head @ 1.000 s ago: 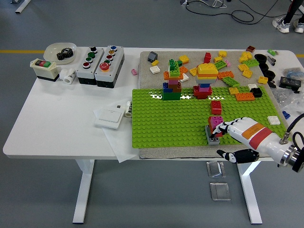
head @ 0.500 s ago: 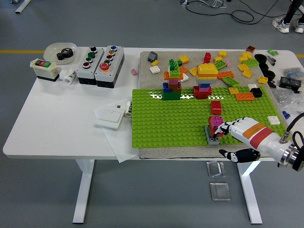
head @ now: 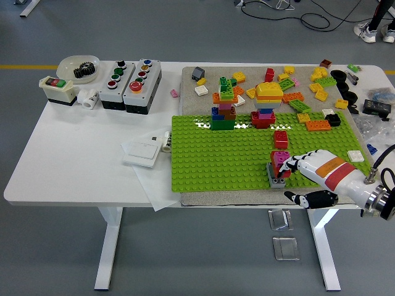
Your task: Pick up the brick,pile it on top of brick,press brick,pick up the brick,pile it on top of brick,press brick
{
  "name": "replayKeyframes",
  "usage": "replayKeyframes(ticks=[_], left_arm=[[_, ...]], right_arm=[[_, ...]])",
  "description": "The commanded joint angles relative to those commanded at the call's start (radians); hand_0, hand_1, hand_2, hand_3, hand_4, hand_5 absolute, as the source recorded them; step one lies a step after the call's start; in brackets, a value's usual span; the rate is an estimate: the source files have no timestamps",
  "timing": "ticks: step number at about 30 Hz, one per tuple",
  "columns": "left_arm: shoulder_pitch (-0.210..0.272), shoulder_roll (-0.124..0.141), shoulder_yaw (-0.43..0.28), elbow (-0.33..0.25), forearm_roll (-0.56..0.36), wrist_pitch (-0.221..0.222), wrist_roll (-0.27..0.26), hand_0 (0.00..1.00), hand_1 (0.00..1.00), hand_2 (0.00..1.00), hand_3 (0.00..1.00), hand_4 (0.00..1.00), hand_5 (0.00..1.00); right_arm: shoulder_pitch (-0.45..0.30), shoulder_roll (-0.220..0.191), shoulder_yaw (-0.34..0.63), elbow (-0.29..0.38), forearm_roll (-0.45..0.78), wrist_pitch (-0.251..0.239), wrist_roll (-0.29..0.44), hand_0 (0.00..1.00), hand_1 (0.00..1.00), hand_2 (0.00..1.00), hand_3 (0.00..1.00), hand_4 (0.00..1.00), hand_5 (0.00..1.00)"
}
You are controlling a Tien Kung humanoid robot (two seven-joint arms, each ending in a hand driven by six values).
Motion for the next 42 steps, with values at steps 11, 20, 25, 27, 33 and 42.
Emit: replayKeyframes(ticks=[11, 20, 25, 27, 33, 42], left_arm=[[-0.002, 0.001, -0.004, 0.000, 0.004, 0.000, 0.001, 0.790, 0.695, 0.595, 0.537, 0.522, 0.505], [-0.003, 0.001, 0.002, 0.000, -0.003, 0.001, 0.000, 0.790, 0.694, 0.595, 0.537, 0.522, 0.505], [-0.002, 0.001, 0.002, 0.000, -0.003, 0.000, 0.000, 0.790, 0.694, 0.595, 0.536, 0.522, 0.505], [-0.003, 0.001, 0.003, 0.000, -0.005, 0.000, -0.001, 0.790, 0.694, 0.595, 0.536, 0.522, 0.505], [-0.003, 0.001, 0.002, 0.000, -0.005, 0.001, 0.000, 0.790, 0.694, 0.595, 0.536, 0.522, 0.505], [-0.003, 0.002, 0.002, 0.000, -0.005, 0.000, 0.000, 0.790, 0.694, 0.595, 0.535, 0.522, 0.504]], right_arm=[[-0.002, -0.006, 0.025, 0.025, 0.000, -0.011, 0.005, 0.587, 0.588, 0.721, 0.656, 0.674, 0.305], [0.016, -0.001, 0.021, -0.005, 0.005, -0.010, 0.002, 0.589, 0.592, 0.723, 0.657, 0.675, 0.305], [0.023, 0.002, 0.011, -0.014, 0.007, -0.008, 0.002, 0.591, 0.594, 0.724, 0.659, 0.677, 0.304], [0.025, 0.002, 0.004, -0.017, 0.007, -0.006, 0.001, 0.591, 0.594, 0.724, 0.659, 0.677, 0.304], [0.026, 0.006, -0.011, -0.024, 0.006, -0.002, 0.000, 0.592, 0.594, 0.725, 0.660, 0.677, 0.305], [0.025, 0.006, -0.013, -0.025, 0.003, 0.001, -0.001, 0.590, 0.595, 0.727, 0.662, 0.679, 0.304]])
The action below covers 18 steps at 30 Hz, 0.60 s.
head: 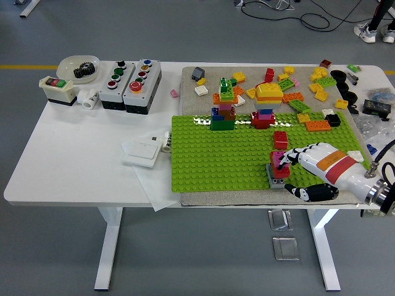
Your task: Pick up the brick,pile it on top of brick,press brick,pick up the brick,pile it on top of brick,press brick
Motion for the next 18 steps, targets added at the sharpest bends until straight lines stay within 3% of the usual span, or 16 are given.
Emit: replayKeyframes(ticks=[18], left_arm=[[0.008, -0.001, 0.001, 0.000, 0.004, -0.002, 0.000, 0.793, 0.695, 0.594, 0.535, 0.522, 0.503]], right_arm=[[-0.016, -0.006, 0.049, 0.029, 0.011, -0.027, 0.008, 0.592, 0.598, 0.735, 0.675, 0.683, 0.303]])
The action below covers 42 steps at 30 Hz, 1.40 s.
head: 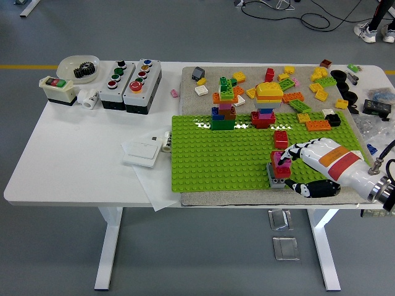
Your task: Pick up the brick,pile it on top of brick,press brick,pick up the brick,pile it on top of brick,press brick
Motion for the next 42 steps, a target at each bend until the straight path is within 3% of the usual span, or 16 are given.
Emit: replayKeyframes(ticks=[4, 9, 10, 14, 15, 16, 27, 28, 33, 34, 39, 40, 42], left_arm=[[0.001, 0.000, 0.002, 0.000, 0.000, 0.000, 0.000, 0.794, 0.696, 0.594, 0.535, 0.522, 0.504], [0.001, 0.000, 0.004, 0.000, 0.000, 0.000, -0.001, 0.794, 0.696, 0.594, 0.535, 0.522, 0.504], [0.001, 0.000, 0.005, 0.000, -0.001, 0.000, -0.001, 0.793, 0.696, 0.594, 0.534, 0.523, 0.506], [-0.001, 0.000, -0.004, 0.000, 0.006, 0.001, 0.000, 0.793, 0.696, 0.594, 0.534, 0.523, 0.506], [-0.001, -0.001, -0.005, 0.000, 0.007, 0.002, 0.001, 0.793, 0.696, 0.594, 0.534, 0.523, 0.506], [-0.001, 0.000, -0.007, 0.000, 0.008, 0.002, 0.001, 0.789, 0.695, 0.595, 0.535, 0.523, 0.504], [-0.002, -0.001, -0.026, 0.000, 0.029, 0.002, 0.005, 0.789, 0.696, 0.594, 0.535, 0.522, 0.504], [-0.002, -0.002, -0.028, 0.000, 0.031, 0.002, 0.005, 0.789, 0.696, 0.594, 0.535, 0.522, 0.505], [-0.003, -0.003, -0.049, 0.000, 0.051, 0.003, 0.009, 0.789, 0.696, 0.594, 0.535, 0.522, 0.505], [-0.003, -0.003, -0.051, 0.000, 0.053, 0.003, 0.009, 0.789, 0.697, 0.594, 0.535, 0.522, 0.506], [-0.005, -0.005, -0.051, 0.000, 0.056, 0.004, 0.009, 0.789, 0.697, 0.594, 0.535, 0.522, 0.506], [-0.006, -0.005, -0.052, 0.000, 0.057, 0.004, 0.009, 0.789, 0.697, 0.595, 0.535, 0.522, 0.506], [-0.006, -0.006, -0.053, 0.000, 0.059, 0.005, 0.010, 0.789, 0.697, 0.595, 0.535, 0.522, 0.506]], right_arm=[[-0.003, 0.001, 0.013, -0.003, 0.008, -0.007, -0.003, 0.623, 0.630, 0.756, 0.698, 0.700, 0.307], [0.004, 0.018, 0.034, -0.053, 0.181, -0.043, -0.037, 0.623, 0.630, 0.756, 0.698, 0.700, 0.307], [0.005, 0.020, 0.036, -0.057, 0.220, -0.045, -0.042, 0.782, 0.756, 0.857, 0.846, 0.801, 0.400], [0.021, 0.032, 0.072, -0.095, 0.386, -0.070, -0.027, 0.782, 0.756, 0.857, 0.846, 0.801, 0.400], [0.024, 0.033, 0.078, -0.100, 0.432, -0.070, -0.023, 0.782, 0.756, 0.857, 0.846, 0.801, 0.400], [0.029, 0.035, 0.086, -0.110, 0.471, -0.068, -0.018, 0.825, 0.790, 0.870, 0.868, 0.895, 0.567], [0.058, 0.080, 0.145, -0.228, 0.932, -0.025, 0.037, 0.841, 0.795, 0.866, 0.870, 0.932, 0.625], [0.061, 0.089, 0.154, -0.243, 0.971, -0.018, 0.042, 0.850, 0.800, 0.856, 0.870, 0.965, 0.707], [0.042, 0.131, 0.218, -0.285, 1.181, -0.031, 0.064, 0.850, 0.800, 0.856, 0.870, 0.965, 0.707], [0.041, 0.134, 0.222, -0.287, 1.226, -0.032, 0.066, 0.853, 0.805, 0.855, 0.882, 0.983, 0.792], [0.030, 0.155, 0.261, -0.311, 1.433, -0.016, 0.073, 0.853, 0.805, 0.855, 0.882, 0.983, 0.792], [0.029, 0.157, 0.265, -0.313, 1.473, -0.014, 0.074, 0.869, 0.823, 0.853, 0.884, 0.998, 0.870], [0.026, 0.160, 0.272, -0.314, 1.511, -0.008, 0.080, 0.869, 0.823, 0.853, 0.884, 0.998, 0.870]])
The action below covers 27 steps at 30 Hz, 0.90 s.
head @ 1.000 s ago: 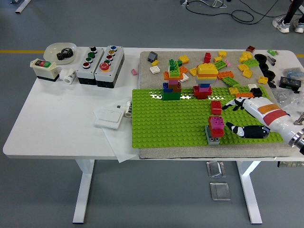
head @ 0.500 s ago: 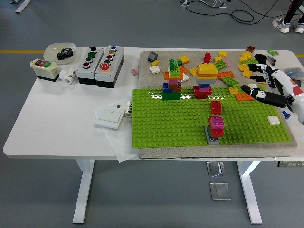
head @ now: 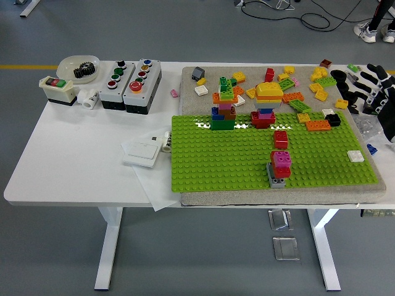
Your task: Pick up the brick,pile it on top of brick,press brick,pick up the brick,pile it on top of brick,press brick
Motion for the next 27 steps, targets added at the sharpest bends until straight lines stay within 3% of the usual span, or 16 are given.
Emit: replayKeyframes(ticks=[3, 4, 27], left_arm=[[-0.001, -0.001, 0.001, 0.000, 0.000, 0.001, 0.000, 0.789, 0.697, 0.595, 0.535, 0.522, 0.506], [-0.001, -0.001, 0.001, 0.000, 0.000, 0.001, 0.000, 0.788, 0.696, 0.595, 0.536, 0.522, 0.506], [-0.002, -0.002, -0.027, 0.000, 0.028, 0.006, 0.005, 0.790, 0.695, 0.594, 0.536, 0.523, 0.509]], right_arm=[[-0.003, 0.003, 0.008, 0.000, 0.031, 0.010, 0.007, 0.869, 0.823, 0.853, 0.884, 0.998, 0.870], [-0.005, 0.004, 0.010, 0.001, 0.036, 0.014, 0.009, 0.876, 0.827, 0.853, 0.884, 0.998, 0.924], [-0.017, 0.023, 0.040, 0.005, 0.096, 0.025, 0.023, 0.885, 0.828, 0.850, 0.878, 0.998, 0.943]])
